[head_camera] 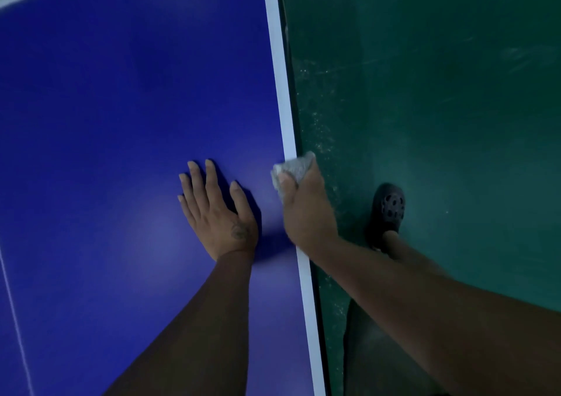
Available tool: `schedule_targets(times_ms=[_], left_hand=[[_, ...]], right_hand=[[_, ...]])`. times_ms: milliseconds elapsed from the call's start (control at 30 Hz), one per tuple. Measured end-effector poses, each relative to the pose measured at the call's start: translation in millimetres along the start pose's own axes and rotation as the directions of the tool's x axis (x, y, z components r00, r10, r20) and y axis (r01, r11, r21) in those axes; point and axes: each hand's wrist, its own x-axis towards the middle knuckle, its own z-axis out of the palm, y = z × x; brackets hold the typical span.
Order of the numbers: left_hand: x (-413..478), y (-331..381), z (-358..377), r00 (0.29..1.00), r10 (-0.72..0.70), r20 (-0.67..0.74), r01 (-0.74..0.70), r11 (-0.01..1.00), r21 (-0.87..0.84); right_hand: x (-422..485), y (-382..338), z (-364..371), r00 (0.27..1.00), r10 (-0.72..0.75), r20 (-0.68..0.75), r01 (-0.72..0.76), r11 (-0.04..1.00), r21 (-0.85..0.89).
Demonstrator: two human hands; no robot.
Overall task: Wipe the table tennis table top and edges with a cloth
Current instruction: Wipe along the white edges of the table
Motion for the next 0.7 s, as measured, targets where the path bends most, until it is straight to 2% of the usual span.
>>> schedule_targets(times_ms=[100, 200, 333, 433, 500, 533, 633, 700], left_hand=[[-0.6, 0.3, -0.3, 1.0, -0.004, -0.003, 0.004, 1.0, -0.001], [-2.1, 4.9, -2.5, 1.0, -0.01, 0.011, 0.011, 1.0, -0.018], [15.9, 15.7, -7.4, 0.999, -0.047, 0.0, 0.047, 0.988, -0.15], [70.8, 43.3, -8.8, 0.999, 0.038, -0.036, -0.047, 0.96, -0.278], [121.8, 72.4, -1.0, 0.998, 0.063, -0.02, -0.066, 0.948, -0.312], [146.5, 87.4, 5.1, 0.998, 0.057, 0.021, -0.048, 0.954, -0.296], [201.5, 112.7, 26.1, 0.993, 0.03, 0.112, -0.021, 0.997, -0.08], [217.2, 115.9, 34.8, 0.997, 0.005, 0.081, -0.005, 1.0, 0.0]], right_hand=[[-30.2, 28.5, -5.9, 0.996, 0.027, 0.086, -0.024, 0.999, -0.039], [-37.2, 27.5, -6.0, 0.995, 0.07, 0.072, -0.064, 0.995, -0.073], [14.0, -8.5, -5.5, 0.989, 0.118, 0.092, -0.115, 0.993, -0.034], [67.3, -49.7, -5.8, 0.992, 0.086, 0.093, -0.094, 0.992, 0.084], [92.3, -71.1, -6.4, 0.995, 0.077, 0.059, -0.082, 0.993, 0.08], [99.7, -76.2, -7.6, 0.996, 0.066, 0.058, -0.068, 0.997, 0.035], [103.2, -76.4, -17.5, 0.991, 0.005, 0.134, 0.021, 0.981, -0.19], [103.3, -70.8, -23.7, 0.985, 0.021, 0.173, 0.01, 0.984, -0.175]])
